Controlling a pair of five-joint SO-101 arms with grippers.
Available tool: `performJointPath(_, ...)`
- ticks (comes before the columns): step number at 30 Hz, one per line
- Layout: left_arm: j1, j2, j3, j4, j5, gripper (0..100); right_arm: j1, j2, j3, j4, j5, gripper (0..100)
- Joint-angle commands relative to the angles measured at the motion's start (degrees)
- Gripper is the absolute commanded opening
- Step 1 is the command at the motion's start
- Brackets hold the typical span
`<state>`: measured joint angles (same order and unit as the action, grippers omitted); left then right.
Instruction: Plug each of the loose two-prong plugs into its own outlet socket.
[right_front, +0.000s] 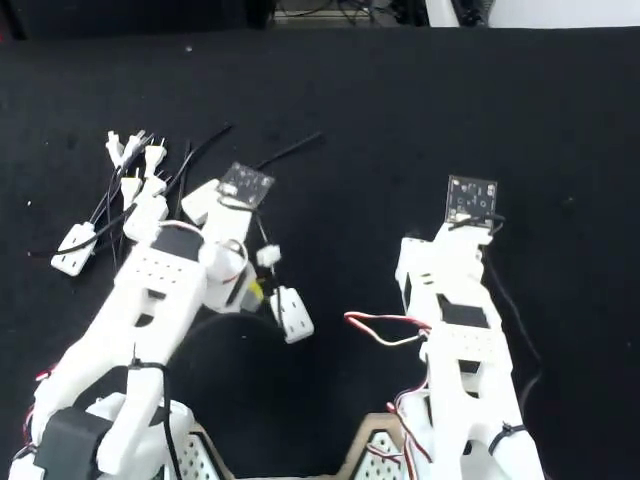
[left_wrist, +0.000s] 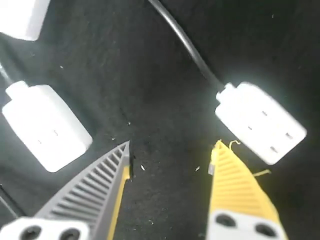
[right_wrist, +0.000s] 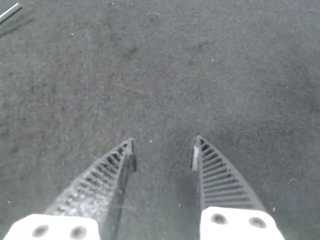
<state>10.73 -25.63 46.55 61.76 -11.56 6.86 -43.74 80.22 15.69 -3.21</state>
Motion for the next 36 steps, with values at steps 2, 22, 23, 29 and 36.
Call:
performJointPath(2,5.5,-1.1,5.7,-8.4,4.0,26,0.6,-1.9,-4.2,-0.9,0.3,17.0)
performJointPath(22,11.9,-1.0,-1.9,-17.2,14.9,26,3.0,-1.6,-4.2,-1.0,0.2,17.0)
performJointPath(23,10.6,-1.0,-2.9,-17.3,14.9,26,3.0,-1.6,-4.2,-1.0,0.2,17.0)
performJointPath(29,3.9,-0.3,-4.0,-27.7,21.0,26,3.0,-1.6,-4.2,-1.0,0.2,17.0)
performJointPath(36,4.1,21.2,-11.0,-32.1,22.5,26,3.0,-1.5,-4.2,-1.0,0.2,17.0)
